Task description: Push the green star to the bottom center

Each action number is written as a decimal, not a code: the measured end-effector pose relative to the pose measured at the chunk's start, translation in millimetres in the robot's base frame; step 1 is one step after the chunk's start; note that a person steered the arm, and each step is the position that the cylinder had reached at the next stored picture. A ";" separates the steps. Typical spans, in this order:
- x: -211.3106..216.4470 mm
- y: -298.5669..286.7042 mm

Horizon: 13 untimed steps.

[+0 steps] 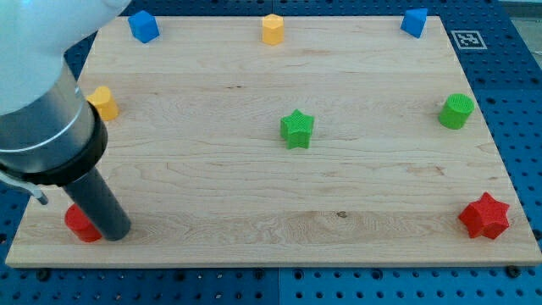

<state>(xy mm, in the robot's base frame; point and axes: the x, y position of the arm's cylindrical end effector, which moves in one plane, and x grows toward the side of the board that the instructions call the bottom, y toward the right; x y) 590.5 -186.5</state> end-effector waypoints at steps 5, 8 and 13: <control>-132.1 38.1; -209.0 147.6; -143.8 221.2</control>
<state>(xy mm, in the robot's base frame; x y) 446.6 34.7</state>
